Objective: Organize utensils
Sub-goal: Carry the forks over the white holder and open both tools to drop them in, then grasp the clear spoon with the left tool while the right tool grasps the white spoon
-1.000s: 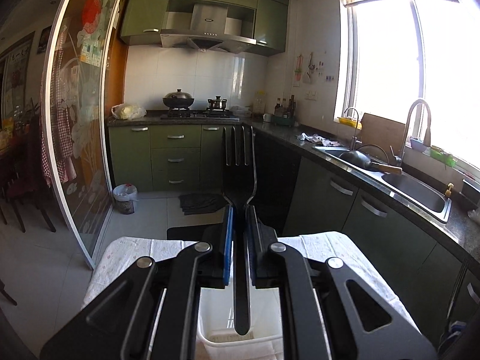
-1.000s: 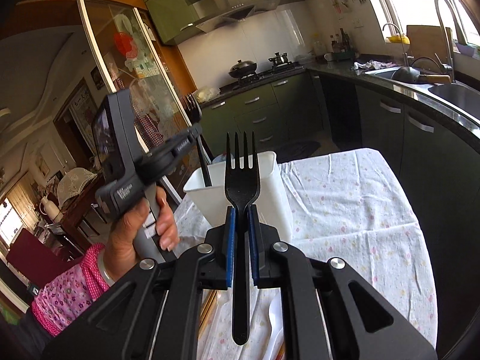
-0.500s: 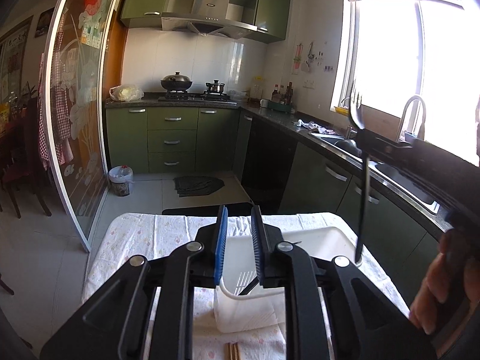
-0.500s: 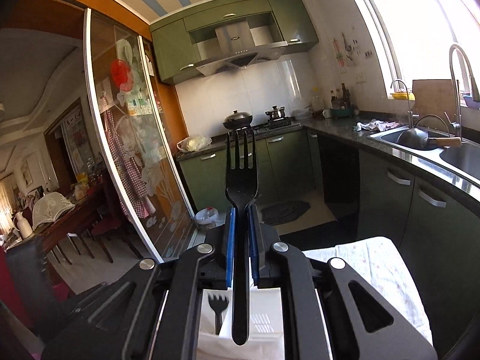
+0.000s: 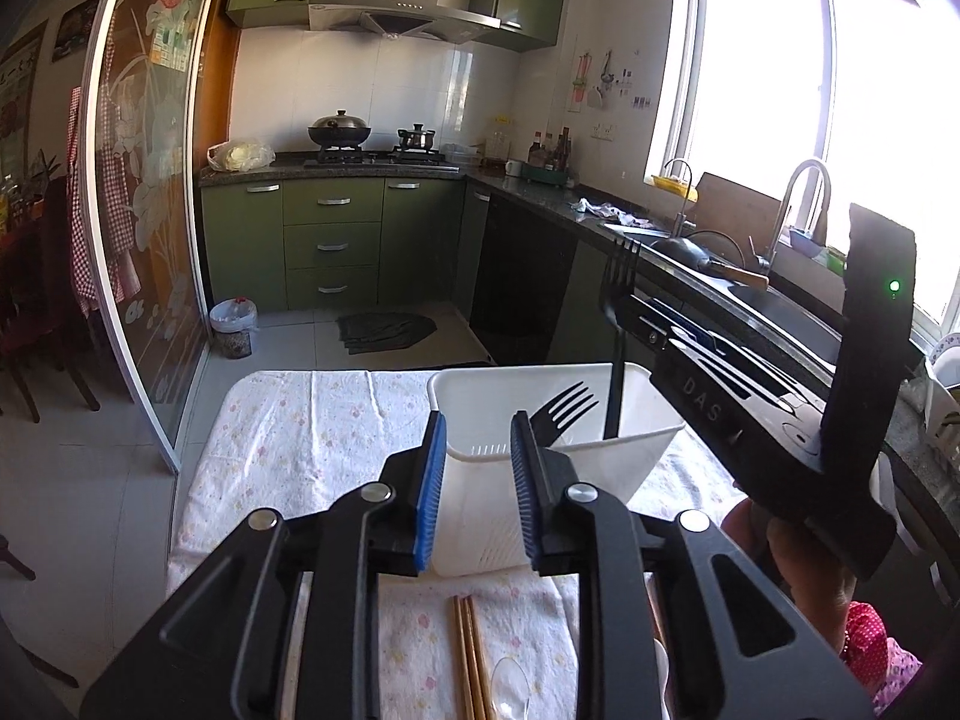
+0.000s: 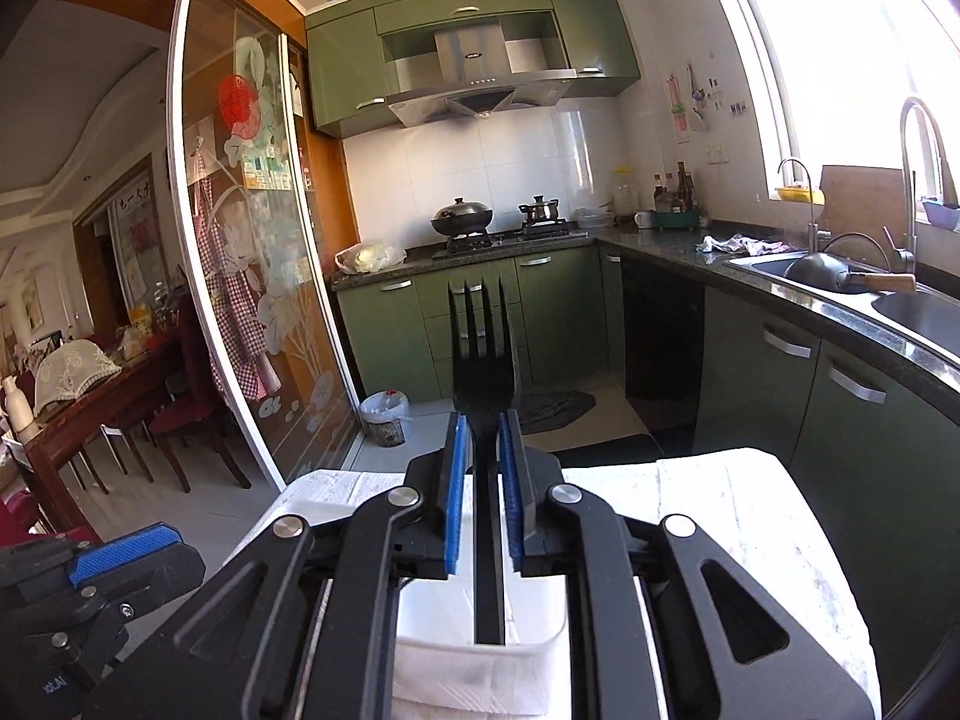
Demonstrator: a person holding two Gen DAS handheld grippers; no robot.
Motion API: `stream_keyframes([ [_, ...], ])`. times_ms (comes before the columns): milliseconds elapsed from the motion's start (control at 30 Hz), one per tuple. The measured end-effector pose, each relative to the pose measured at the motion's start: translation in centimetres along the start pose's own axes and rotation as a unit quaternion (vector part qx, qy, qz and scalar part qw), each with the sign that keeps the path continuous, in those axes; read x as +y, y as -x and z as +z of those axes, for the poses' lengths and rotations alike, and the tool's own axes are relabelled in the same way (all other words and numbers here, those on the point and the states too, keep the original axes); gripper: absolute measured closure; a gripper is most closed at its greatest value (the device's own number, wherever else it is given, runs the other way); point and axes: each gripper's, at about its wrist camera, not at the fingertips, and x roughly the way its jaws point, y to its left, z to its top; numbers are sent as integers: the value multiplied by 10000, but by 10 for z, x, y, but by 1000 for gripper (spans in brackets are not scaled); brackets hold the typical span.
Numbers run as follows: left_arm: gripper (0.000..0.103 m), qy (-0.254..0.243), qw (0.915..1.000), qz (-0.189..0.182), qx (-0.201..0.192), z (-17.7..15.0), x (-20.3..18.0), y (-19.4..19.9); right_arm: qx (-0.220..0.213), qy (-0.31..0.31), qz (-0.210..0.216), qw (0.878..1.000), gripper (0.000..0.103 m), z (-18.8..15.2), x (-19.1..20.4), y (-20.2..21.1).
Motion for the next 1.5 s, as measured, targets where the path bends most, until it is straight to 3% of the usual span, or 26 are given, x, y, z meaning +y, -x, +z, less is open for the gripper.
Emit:
stream_keyframes([
  [100,78,-52,9993,-77,369,-10,-3,1,-31,7,-8,10000,82,-10,-4,22],
  [233,78,10,9926,-173,1203,-36,-8,-5,74,-305,87,9995,82,-25,-22,58],
  [333,78,62,9802,-110,1978,-63,-13,-14,232,-410,77,9989,75,-41,-34,87],
  [433,78,152,9631,-73,2685,-89,-19,-24,389,-499,76,9980,75,-55,-46,110],
  [633,78,168,9402,181,3398,-122,-28,-41,615,-715,59,9955,75,-71,-67,135],
  [800,78,126,9351,420,3517,-129,-35,-48,651,-776,94,9948,71,-70,-71,145],
  [933,78,241,9272,378,3718,-133,-36,-58,655,-779,151,9947,71,-69,-70,149],
  [1100,78,266,9267,378,3731,-135,-37,-62,677,-816,221,9941,71,-67,-68,151],
  [1167,83,229,9274,395,3713,-134,-38,-64,762,-818,246,9934,71,-68,-67,151],
  [1200,92,186,9274,411,3714,-134,-39,-66,842,-817,255,9928,71,-69,-66,150],
  [1233,94,163,9279,419,3702,-133,-39,-66,958,-807,257,9918,71,-70,-66,149],
  [1333,94,122,9281,404,3699,-132,-39,-67,1516,-770,308,9850,66,-79,-62,144],
  [1500,94,107,9344,363,3543,-129,-35,-59,2705,-511,548,9598,65,-119,-43,133],
])
